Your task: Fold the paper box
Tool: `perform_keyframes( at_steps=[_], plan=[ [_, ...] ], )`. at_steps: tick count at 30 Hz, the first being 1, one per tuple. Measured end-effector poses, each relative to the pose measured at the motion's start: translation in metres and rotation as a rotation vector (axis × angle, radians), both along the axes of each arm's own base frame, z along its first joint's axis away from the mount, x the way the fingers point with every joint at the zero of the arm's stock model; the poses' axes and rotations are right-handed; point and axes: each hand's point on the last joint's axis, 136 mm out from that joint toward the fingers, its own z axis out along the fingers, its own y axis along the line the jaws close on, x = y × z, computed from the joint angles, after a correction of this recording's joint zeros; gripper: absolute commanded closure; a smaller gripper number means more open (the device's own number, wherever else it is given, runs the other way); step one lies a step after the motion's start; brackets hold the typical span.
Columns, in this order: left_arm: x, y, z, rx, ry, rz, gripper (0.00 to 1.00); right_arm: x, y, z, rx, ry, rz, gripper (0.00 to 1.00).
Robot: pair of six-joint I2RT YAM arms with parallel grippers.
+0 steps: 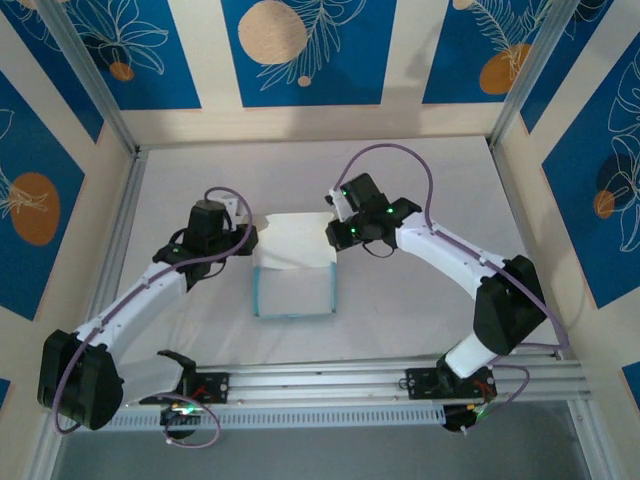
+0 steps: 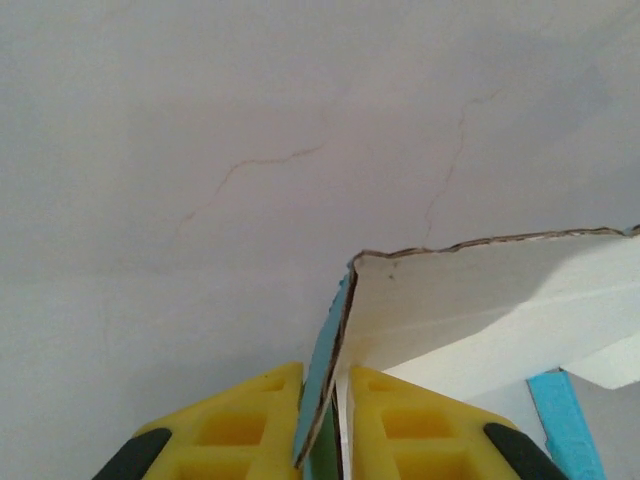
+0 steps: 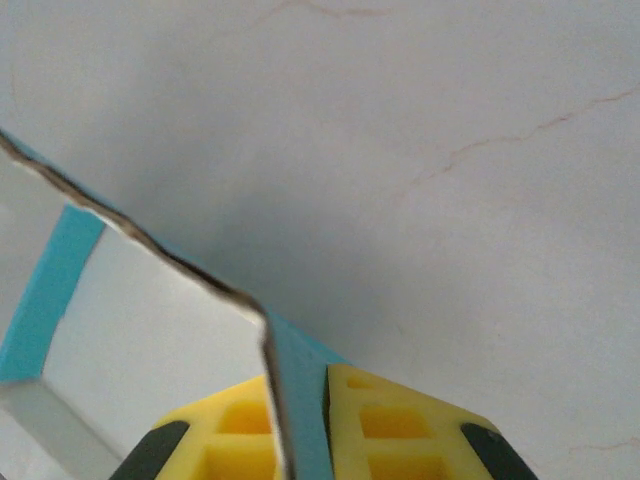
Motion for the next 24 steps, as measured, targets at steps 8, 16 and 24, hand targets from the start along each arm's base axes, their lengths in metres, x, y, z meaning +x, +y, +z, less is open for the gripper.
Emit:
perform_keyframes(
  at_steps=[8,16,24],
  plan=[
    [0.005,0.000,-0.018,-0.064,0.015,0.066,0.72,-0.001,0.001,-0.015,0.064,0.049,-0.182,0.87],
    [0.006,-0.001,-0.024,-0.095,0.016,0.099,0.73,0.000,0.003,-0.019,0.038,0.006,-0.268,0.86],
    [0.002,0.002,-0.018,-0.096,-0.022,0.111,0.81,0.003,0.003,-0.015,-0.060,-0.122,-0.336,0.86]
  ],
)
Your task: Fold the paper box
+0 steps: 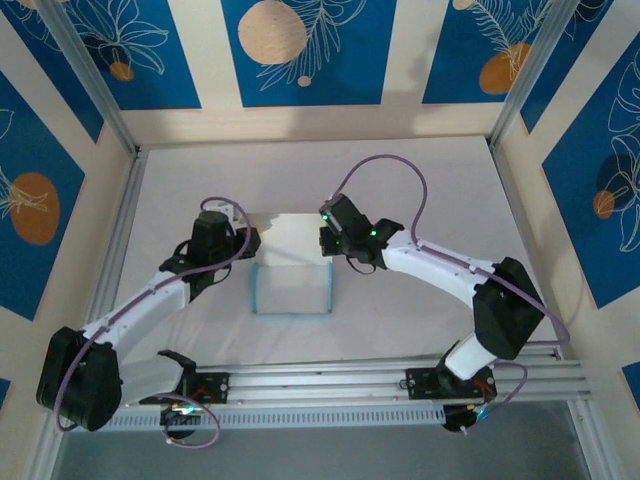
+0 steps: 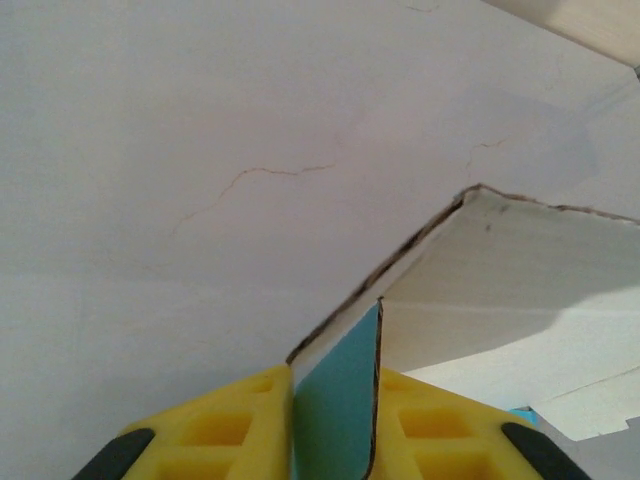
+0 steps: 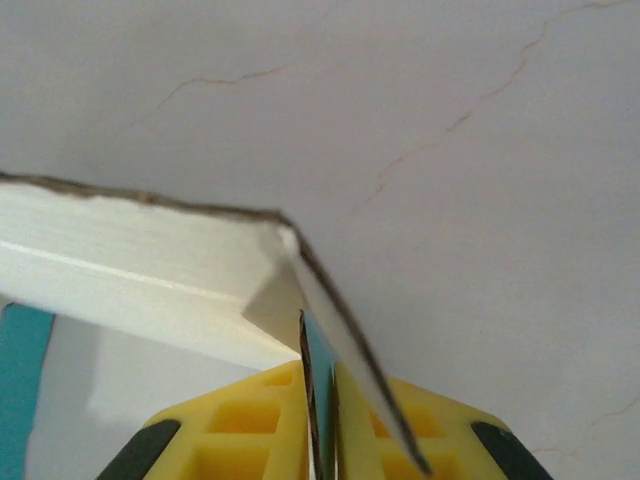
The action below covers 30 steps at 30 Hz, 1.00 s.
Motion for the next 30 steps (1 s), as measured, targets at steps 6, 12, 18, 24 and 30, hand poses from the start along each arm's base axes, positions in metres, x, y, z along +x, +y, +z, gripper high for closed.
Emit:
perform_keyframes(
  at_steps=[6,12,18,24,30],
  plan=[
    [-0.011,-0.007,-0.010,0.039,-0.064,-0.001,0.86,0.003,-0.008,-0.003,-0.022,-0.071,-0.153,0.94],
    [-0.013,-0.010,0.004,0.090,-0.188,0.020,0.87,0.005,-0.010,0.000,-0.047,-0.151,-0.235,0.98],
    [-0.010,-0.005,0.005,0.113,-0.270,0.059,0.87,0.004,-0.007,-0.004,-0.023,-0.229,-0.251,0.98],
    [-0.017,-0.002,-0.010,0.099,-0.316,0.066,0.87,-0.006,-0.009,-0.016,0.030,-0.271,-0.225,0.98],
    [-0.020,-0.005,-0.008,0.065,-0.366,0.068,0.87,-0.005,-0.009,-0.017,0.057,-0.299,-0.224,0.98]
  ],
)
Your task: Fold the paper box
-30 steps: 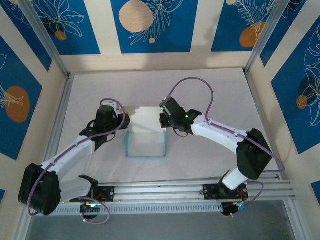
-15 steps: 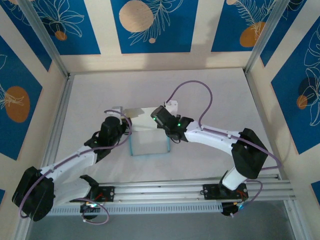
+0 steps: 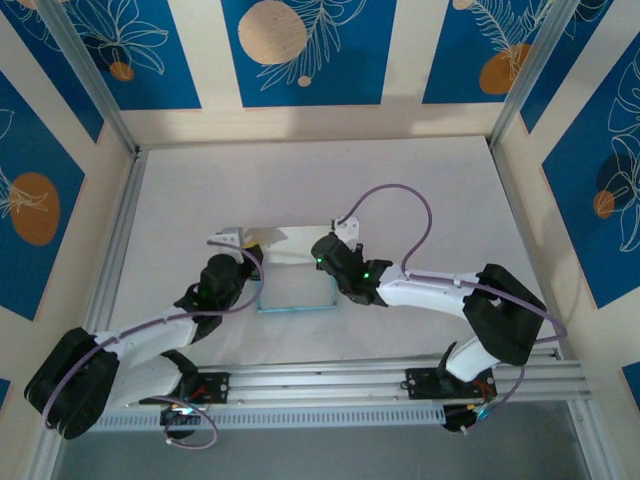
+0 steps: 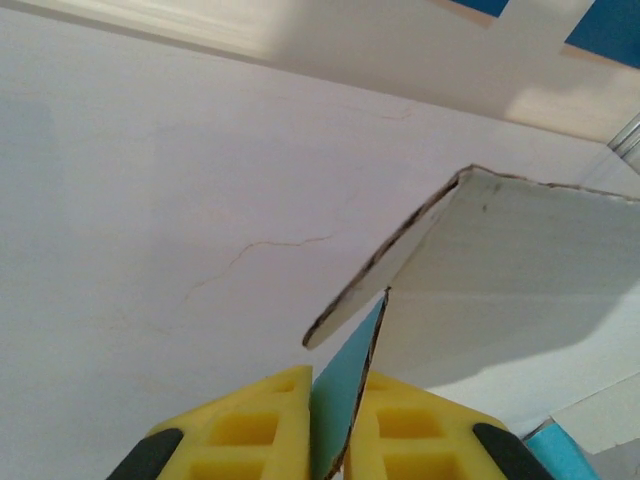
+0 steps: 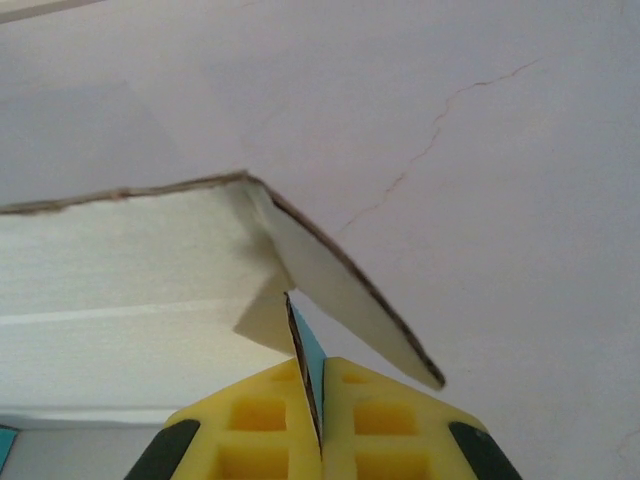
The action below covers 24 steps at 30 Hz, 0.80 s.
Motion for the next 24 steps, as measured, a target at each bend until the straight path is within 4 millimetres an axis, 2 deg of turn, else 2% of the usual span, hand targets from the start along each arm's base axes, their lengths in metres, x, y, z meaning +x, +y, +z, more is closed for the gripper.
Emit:
perform_keyframes(
  at_steps=[7,13,16,21,24],
  plan=[
    [-0.005,-0.006,0.005,-0.019,-0.041,-0.003,0.88,-0.009,-0.003,-0.002,0.025,0.000,-0.071,0.98],
    [-0.011,-0.008,-0.004,-0.024,-0.057,-0.009,0.88,-0.020,-0.009,-0.003,0.042,-0.004,-0.146,0.97],
    [-0.013,-0.010,-0.005,-0.029,-0.068,-0.018,0.88,-0.022,-0.011,-0.004,0.047,-0.005,-0.163,0.88],
    [-0.016,-0.002,-0.010,0.016,-0.079,-0.001,0.89,-0.023,-0.011,-0.007,0.007,0.008,-0.128,0.57],
    [-0.017,0.001,-0.007,0.054,-0.105,-0.001,0.92,-0.022,-0.012,-0.005,-0.020,0.023,-0.057,0.44]
  ],
)
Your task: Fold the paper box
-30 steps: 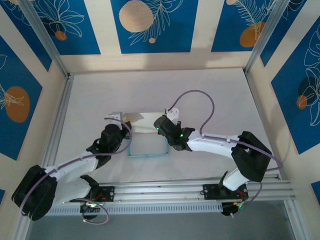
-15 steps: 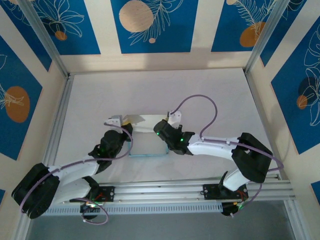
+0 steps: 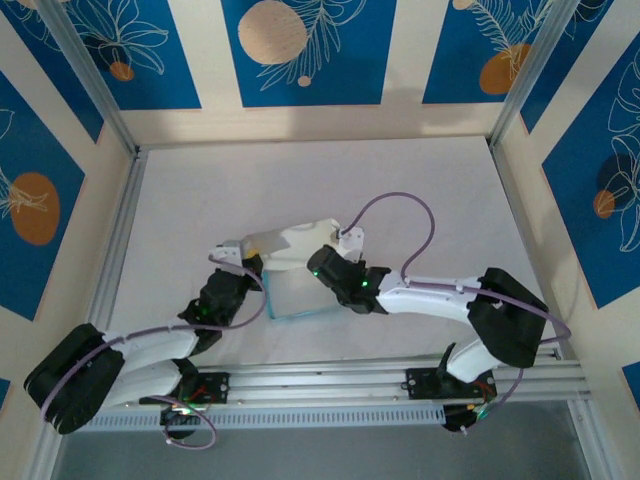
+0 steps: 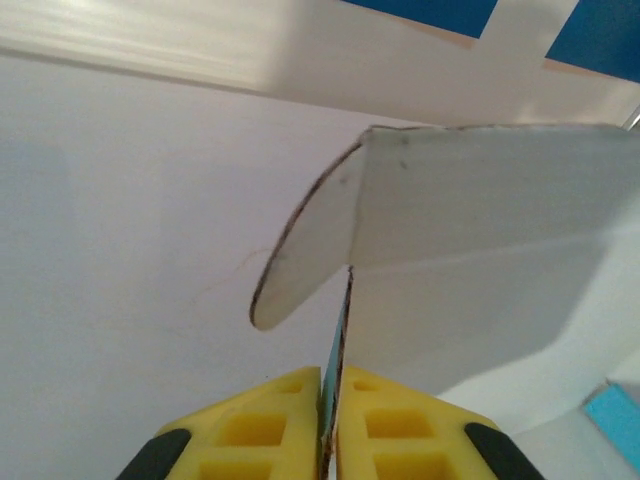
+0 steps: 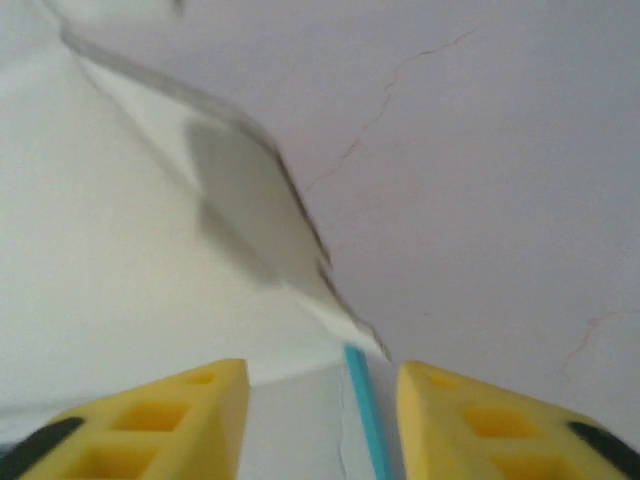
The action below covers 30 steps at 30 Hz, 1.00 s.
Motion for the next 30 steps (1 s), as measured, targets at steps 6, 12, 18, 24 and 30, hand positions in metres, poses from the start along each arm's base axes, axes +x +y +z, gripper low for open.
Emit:
perform_keyframes(
  at_steps=[6,12,18,24,30],
  plan=[
    [0.001,-0.001,0.006,0.096,-0.055,-0.022,0.95,0.006,0.001,0.036,0.077,0.009,0.178,0.29],
    [0.000,-0.008,0.009,0.156,-0.090,-0.077,0.96,-0.020,-0.006,0.077,0.151,0.037,0.429,0.31],
    [0.000,-0.028,0.013,0.227,-0.122,-0.183,0.95,0.019,-0.082,0.152,0.263,0.075,0.281,0.41],
    [-0.001,-0.060,0.030,0.299,-0.177,-0.347,0.97,0.059,-0.106,0.156,0.285,0.189,0.189,0.32],
    [0.008,-0.094,0.048,0.381,-0.246,-0.562,1.00,0.096,-0.113,0.120,0.344,0.457,0.132,0.23]
  ],
)
